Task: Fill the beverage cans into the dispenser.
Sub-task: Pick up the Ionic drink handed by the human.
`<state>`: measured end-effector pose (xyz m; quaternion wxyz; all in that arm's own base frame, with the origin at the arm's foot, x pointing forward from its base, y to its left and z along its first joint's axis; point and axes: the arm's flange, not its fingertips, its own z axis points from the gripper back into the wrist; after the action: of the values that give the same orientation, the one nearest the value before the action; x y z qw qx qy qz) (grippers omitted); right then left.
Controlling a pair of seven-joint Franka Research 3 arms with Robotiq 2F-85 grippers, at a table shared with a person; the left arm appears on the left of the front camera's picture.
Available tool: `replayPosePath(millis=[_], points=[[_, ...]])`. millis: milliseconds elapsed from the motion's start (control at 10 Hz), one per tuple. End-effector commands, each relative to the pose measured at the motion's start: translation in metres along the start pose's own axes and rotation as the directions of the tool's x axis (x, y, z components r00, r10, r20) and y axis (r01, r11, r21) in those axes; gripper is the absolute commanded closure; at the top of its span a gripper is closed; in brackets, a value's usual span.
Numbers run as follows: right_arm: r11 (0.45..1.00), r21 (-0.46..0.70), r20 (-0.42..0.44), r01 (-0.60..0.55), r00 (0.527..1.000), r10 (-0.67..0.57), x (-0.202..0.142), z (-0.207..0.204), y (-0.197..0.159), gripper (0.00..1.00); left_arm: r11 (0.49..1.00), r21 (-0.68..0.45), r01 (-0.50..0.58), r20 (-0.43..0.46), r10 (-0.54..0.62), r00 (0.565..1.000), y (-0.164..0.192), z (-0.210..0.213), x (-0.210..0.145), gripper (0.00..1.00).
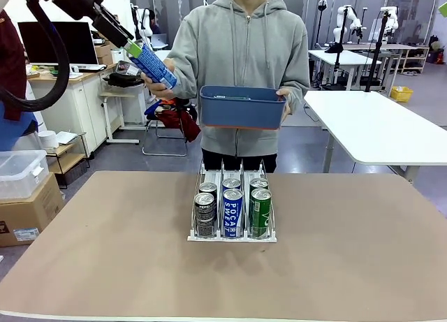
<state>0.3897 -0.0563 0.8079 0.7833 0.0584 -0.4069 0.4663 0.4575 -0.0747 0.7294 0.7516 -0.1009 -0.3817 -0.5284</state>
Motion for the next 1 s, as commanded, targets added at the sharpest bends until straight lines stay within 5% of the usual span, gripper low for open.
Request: replayPosePath(millis=[0,900], points=[[1.0,0.007,0.004,-0.004,1.0,0.004,-0.001,0.0,0.0,0.0,0.999,0.035,-0.006,0.034,0.005,0.999,0.005,-0.009,-0.005,0.0],[1.0,0.007,0.004,-0.004,1.0,0.004,-0.001,0.0,0.0,0.0,0.998,0.052,-0.044,0.024,0.043,0.999,0.019,-0.022,-0.009,0.0]])
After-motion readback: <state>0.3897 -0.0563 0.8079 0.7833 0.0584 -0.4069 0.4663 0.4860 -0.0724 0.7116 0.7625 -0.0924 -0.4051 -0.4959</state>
